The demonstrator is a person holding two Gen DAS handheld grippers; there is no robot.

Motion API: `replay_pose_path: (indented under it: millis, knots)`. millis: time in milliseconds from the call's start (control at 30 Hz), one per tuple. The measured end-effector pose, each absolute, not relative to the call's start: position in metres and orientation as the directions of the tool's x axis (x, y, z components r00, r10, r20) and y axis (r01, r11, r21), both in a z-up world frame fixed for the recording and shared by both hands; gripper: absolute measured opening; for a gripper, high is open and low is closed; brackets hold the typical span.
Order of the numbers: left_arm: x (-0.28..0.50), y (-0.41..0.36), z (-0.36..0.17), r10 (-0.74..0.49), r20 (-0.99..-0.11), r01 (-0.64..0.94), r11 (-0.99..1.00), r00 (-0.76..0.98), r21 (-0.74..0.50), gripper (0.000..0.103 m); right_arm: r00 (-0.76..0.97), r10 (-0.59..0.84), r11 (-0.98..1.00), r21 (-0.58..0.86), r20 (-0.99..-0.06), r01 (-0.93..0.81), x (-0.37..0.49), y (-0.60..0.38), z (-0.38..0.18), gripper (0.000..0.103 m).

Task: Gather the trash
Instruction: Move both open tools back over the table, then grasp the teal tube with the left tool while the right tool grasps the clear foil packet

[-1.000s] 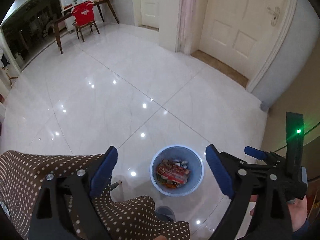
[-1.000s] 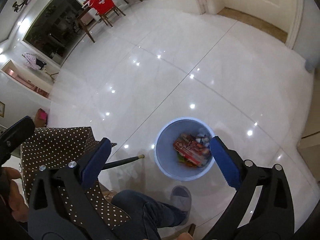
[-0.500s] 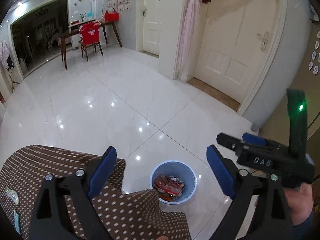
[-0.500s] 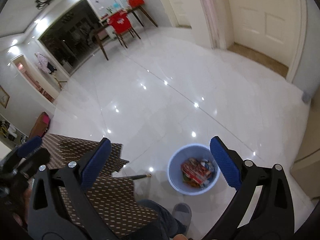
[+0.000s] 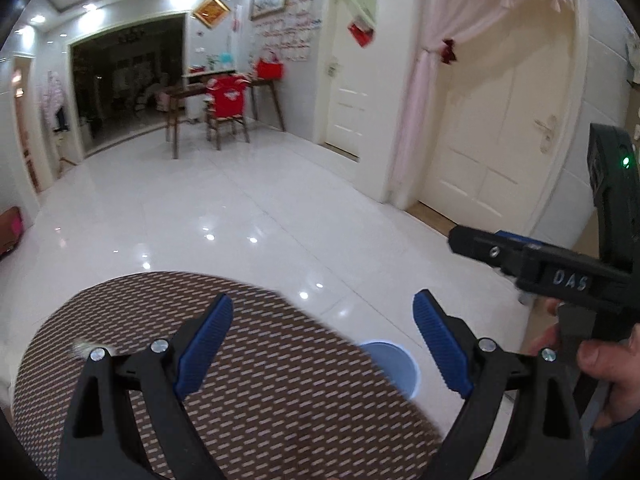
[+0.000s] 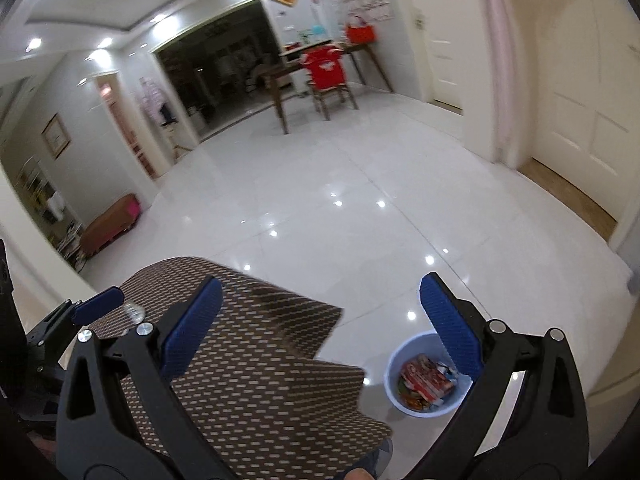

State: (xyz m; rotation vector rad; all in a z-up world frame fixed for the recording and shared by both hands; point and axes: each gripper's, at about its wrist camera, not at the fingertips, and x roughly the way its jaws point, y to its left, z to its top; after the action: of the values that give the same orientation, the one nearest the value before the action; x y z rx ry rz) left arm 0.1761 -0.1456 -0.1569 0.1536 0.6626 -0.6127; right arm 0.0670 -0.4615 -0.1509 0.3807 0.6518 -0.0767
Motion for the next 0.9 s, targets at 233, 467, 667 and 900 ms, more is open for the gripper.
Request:
replay_pose_path:
  millis: [233, 467, 667, 900]
  knots:
    - [0.173, -0.056, -0.157, -0.398, -0.593, 0.483, 0.875, 0.700, -0.017, 0.090, 0.787, 0.130, 0.950, 0.303, -0.603, 0.076, 0.089, -0.395, -0.146, 0.097]
    - [0.183, 0.030, -0.175, -0.293, -0.621, 0.382, 0.924, 0.728, 0.013, 0.090, 0.759, 0.205, 0.958, 0.285, -0.618, -0.027, 0.113, -0.333, -0.145, 0.097]
    - [0.201, 0.097, -0.198, -0.220, -0.658, 0.326, 0.944, 0.721, 0.041, 0.090, 0.722, 0.241, 0.961, 0.265, -0.649, -0.083, 0.138, -0.293, -0.156, 0.097]
    - [0.213, 0.124, -0.241, -0.136, -0.732, 0.335, 0.933, 0.668, 0.132, 0.086, 0.678, 0.267, 0.960, 0.248, -0.685, -0.128, 0.165, -0.252, -0.172, 0.097]
